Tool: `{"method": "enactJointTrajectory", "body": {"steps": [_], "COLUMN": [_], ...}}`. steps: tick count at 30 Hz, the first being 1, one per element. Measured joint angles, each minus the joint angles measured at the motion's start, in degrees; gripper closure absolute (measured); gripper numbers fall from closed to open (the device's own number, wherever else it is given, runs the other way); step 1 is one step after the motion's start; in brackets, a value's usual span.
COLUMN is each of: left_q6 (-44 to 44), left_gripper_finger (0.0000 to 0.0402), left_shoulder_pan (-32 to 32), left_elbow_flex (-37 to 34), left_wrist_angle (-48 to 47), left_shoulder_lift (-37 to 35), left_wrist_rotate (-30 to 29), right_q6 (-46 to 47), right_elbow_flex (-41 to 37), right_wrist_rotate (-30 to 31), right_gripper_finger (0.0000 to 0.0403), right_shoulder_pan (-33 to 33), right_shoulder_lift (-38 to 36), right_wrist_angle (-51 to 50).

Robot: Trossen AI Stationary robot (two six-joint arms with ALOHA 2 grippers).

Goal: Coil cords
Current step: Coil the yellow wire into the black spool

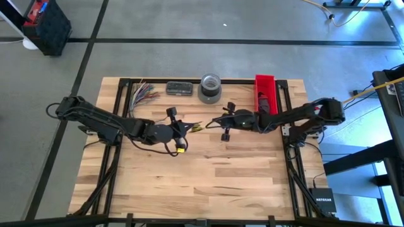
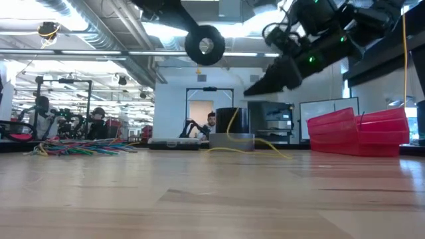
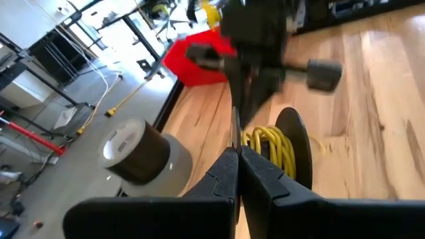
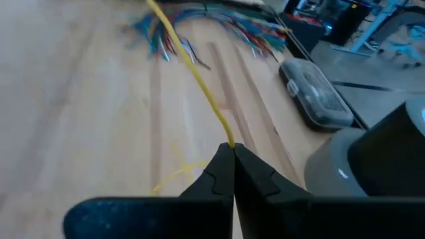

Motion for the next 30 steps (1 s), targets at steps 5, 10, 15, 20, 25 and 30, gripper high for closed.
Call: {"method": "enactJointTrajectory", "body": {"steps": [5, 10, 15, 20, 25, 30], "left_q6": [-0.4, -1.8, -2.0, -1.2, 0.2, 1.4], "left_gripper_finger": [0.0402, 0.0402, 0.0402, 0.0402, 0.0402, 0.0402], "left_shoulder_pan": [1.1, 2.1, 3.5, 4.9, 5.7, 6.1], "left_elbow_flex": [0.0, 0.0, 0.0, 0.0, 0.0, 0.0], "left_wrist_angle": [-2.5, -2.9, -2.2, 2.2, 4.4, 10.7], "left_shoulder_lift": [0.1, 0.4, 2.2, 4.3, 6.5, 8.5], "left_wrist_rotate": [0.1, 0.1, 0.1, 0.1, 0.8, 1.4], "right_q6": [3.5, 7.9, 12.9, 16.9, 16.9, 16.8], "right_elbow_flex": [0.0, 0.0, 0.0, 0.0, 0.1, 1.8], "right_wrist_rotate": [-3.7, -10.4, -16.3, -16.5, -13.4, -8.3], "right_gripper_finger": [0.0401, 0.0401, 0.0401, 0.0401, 0.0402, 0.0402], "right_shoulder_pan": [0.0, 0.1, 0.1, 0.7, 3.7, 6.5], "right_shoulder_lift": [-5.9, -9.1, -9.2, -9.2, -9.1, -9.1], "right_wrist_angle": [-3.7, -3.0, 1.6, 3.4, 6.6, 7.0]}}
